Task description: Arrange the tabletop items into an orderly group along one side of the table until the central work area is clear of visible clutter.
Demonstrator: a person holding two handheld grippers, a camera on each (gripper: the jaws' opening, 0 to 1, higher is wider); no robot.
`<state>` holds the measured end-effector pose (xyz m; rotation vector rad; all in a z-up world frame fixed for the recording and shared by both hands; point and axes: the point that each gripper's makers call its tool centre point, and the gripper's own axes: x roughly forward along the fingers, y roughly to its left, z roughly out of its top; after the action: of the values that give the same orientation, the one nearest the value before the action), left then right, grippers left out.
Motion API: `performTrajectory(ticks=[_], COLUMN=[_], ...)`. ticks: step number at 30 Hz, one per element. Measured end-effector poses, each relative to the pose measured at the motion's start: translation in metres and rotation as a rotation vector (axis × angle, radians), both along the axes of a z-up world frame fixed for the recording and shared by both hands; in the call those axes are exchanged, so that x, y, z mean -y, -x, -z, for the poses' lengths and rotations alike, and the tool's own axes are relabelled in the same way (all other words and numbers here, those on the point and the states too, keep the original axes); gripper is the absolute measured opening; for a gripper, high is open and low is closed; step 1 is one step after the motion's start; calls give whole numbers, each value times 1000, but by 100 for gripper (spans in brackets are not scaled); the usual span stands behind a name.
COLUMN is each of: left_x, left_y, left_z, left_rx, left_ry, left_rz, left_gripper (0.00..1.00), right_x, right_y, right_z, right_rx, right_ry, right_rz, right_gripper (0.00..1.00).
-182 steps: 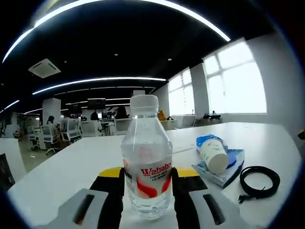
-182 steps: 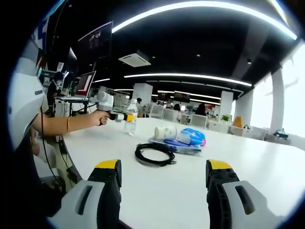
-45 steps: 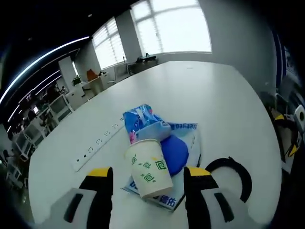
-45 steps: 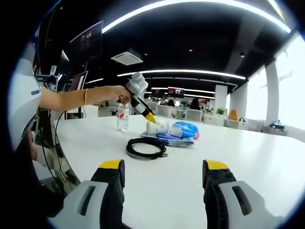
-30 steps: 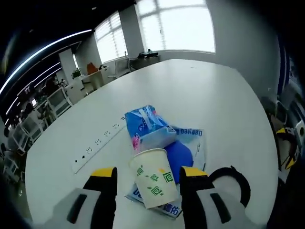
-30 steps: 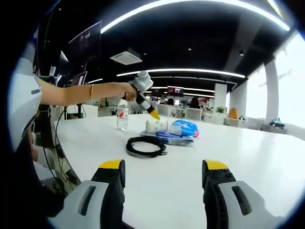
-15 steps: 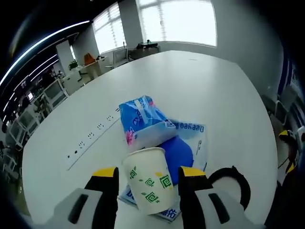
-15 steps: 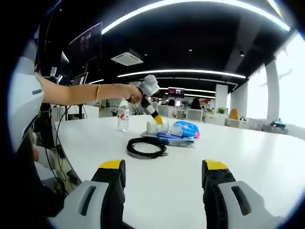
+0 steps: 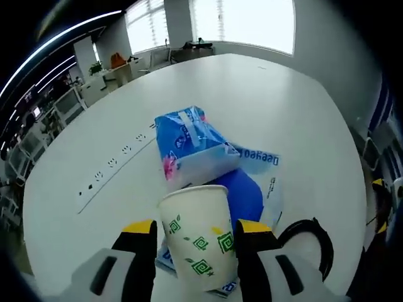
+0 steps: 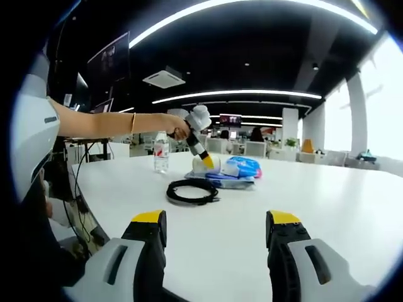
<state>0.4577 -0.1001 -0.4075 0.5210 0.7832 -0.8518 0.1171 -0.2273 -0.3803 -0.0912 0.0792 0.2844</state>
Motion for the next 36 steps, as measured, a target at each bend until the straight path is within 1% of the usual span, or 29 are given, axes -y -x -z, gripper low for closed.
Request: performTrajectory(ticks=[8, 12, 18, 20, 23, 26, 27, 31, 34, 35, 36], left_x=[5, 4, 3, 3, 2, -1, -2, -1, -3, -4, -4], left_y=[5, 3, 3, 4, 7, 7, 8, 10, 8, 9, 10], left_z=[6, 5, 3, 1, 0, -1, -1, -5, -11, -13, -15], left_rx=[-21, -9, 17, 31, 30, 50, 49, 59, 96, 113, 127], left_ry=[-12, -3, 15, 26, 49, 66, 72, 122, 155, 163, 184], left_rz=[15, -5, 3, 16, 22, 16, 17, 22, 7, 13, 9], left_gripper=[48, 47, 45, 45, 44, 44, 44, 44, 44, 44, 44], right_x=[1, 0, 3, 4, 5, 4, 3, 1, 1, 0, 0], right_y=[-1, -1, -1, -1, -1, -1, -1, -3, -5, -5, -6], right_z=[4, 4, 3, 3, 4, 2, 2, 0, 1, 2, 2], right_rx=[-14, -13, -8, -11, -17, -17, -15, -9, -16, -20, -22], right_ry=[-3, -3, -9, -9, -6, 1, 3, 6, 7, 9, 13], right_rz=[4, -2, 6, 10, 14, 10, 8, 3, 2, 1, -1], right_gripper=[60, 60, 60, 60, 60, 60, 60, 60, 60, 60, 60])
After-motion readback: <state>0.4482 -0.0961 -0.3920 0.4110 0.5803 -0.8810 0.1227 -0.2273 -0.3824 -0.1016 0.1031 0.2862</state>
